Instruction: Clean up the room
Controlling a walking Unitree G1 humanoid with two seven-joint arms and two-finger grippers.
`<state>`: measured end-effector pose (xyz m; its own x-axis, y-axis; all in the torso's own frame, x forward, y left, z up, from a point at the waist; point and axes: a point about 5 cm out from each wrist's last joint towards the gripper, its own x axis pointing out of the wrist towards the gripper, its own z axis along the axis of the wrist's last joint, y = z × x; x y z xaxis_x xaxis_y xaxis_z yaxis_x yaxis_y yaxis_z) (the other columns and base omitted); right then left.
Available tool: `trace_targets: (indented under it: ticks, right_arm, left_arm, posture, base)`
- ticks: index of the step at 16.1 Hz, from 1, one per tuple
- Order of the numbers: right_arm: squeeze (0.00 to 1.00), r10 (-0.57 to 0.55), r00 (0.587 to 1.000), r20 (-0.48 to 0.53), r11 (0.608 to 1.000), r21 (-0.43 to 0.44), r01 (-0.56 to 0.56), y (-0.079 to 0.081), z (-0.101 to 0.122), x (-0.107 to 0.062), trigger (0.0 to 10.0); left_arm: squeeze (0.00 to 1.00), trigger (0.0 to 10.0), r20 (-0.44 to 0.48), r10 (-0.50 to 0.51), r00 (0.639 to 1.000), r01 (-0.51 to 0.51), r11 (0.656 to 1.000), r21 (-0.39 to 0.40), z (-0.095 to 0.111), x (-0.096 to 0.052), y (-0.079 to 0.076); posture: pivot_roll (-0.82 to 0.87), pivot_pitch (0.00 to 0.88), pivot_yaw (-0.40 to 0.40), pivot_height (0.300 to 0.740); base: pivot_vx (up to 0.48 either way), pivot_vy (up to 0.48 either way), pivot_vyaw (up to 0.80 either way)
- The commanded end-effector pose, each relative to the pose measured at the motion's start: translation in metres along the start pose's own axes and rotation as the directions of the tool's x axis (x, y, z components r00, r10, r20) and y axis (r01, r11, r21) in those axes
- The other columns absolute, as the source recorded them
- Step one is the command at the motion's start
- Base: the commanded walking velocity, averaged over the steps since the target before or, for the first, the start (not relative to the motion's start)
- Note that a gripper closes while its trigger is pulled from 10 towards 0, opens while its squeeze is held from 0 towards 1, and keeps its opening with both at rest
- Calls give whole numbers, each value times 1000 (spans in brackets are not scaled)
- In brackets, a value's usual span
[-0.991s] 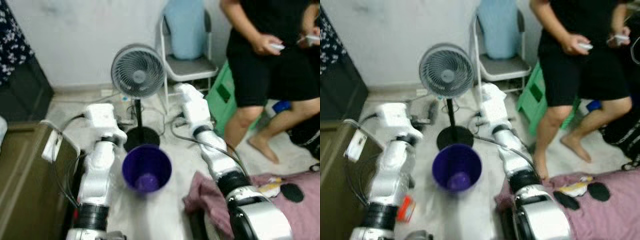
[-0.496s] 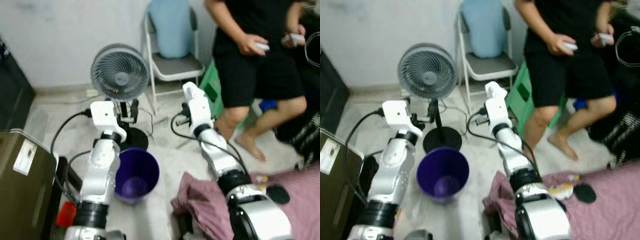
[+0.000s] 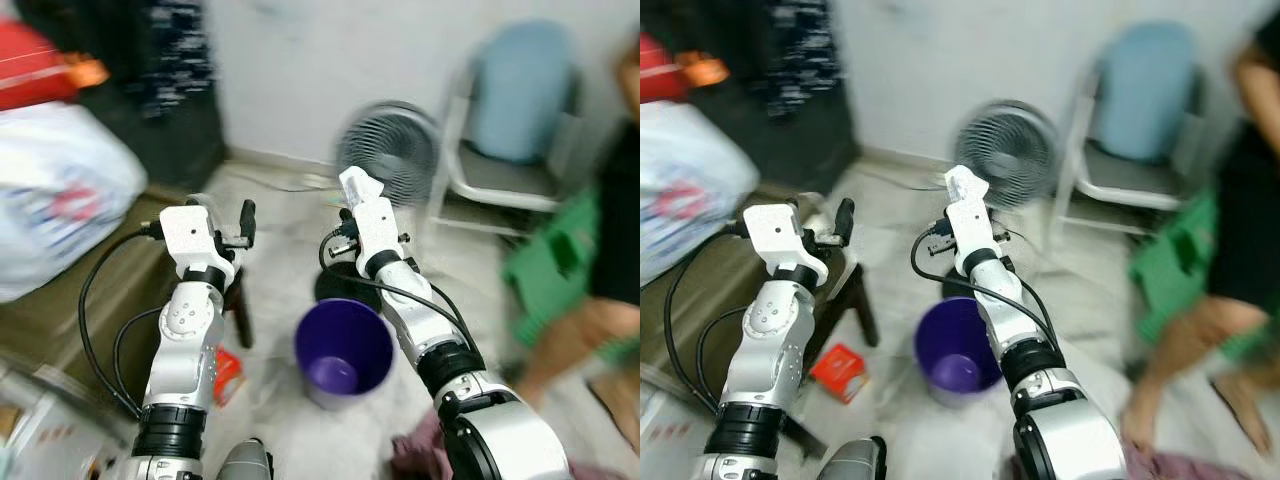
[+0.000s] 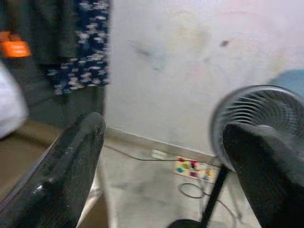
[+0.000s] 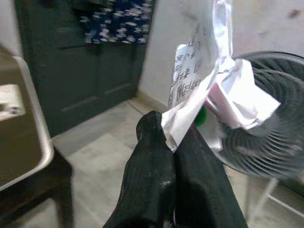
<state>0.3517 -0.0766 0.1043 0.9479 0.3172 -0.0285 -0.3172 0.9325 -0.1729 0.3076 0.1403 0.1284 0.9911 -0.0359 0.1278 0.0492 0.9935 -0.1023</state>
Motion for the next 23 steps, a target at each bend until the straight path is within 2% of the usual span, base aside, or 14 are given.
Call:
trace_targets:
  ticks: [1,8,12,23]
  right_arm:
    - [0,-5,1000,10,1000,-15,5,-4,4,2,10000]
    - [0,-3,1000,6,1000,-18,3,-4,4,2,10000]
    - [0,-22,1000,-13,1000,17,22,-7,1,2,10000]
    - [0,-41,999,-29,999,29,41,-10,1,4,10000]
  left_arm:
    - [0,10000,-3,-15,1000,15,1000,5,0,1,-3]
    - [0,10000,-2,-18,1000,18,1000,8,0,2,-4]
    - [0,10000,4,-22,1000,22,1000,6,0,2,-5]
    - [0,10000,14,-33,999,33,999,-14,2,2,-6]
  posture:
    - [41,0,-50,740]
    - [41,0,-49,740]
    - [41,0,-51,740]
    - [40,0,-53,740]
  base:
    - [0,0,800]
    - [0,0,800]
    - [0,0,0]
    - [0,0,-800]
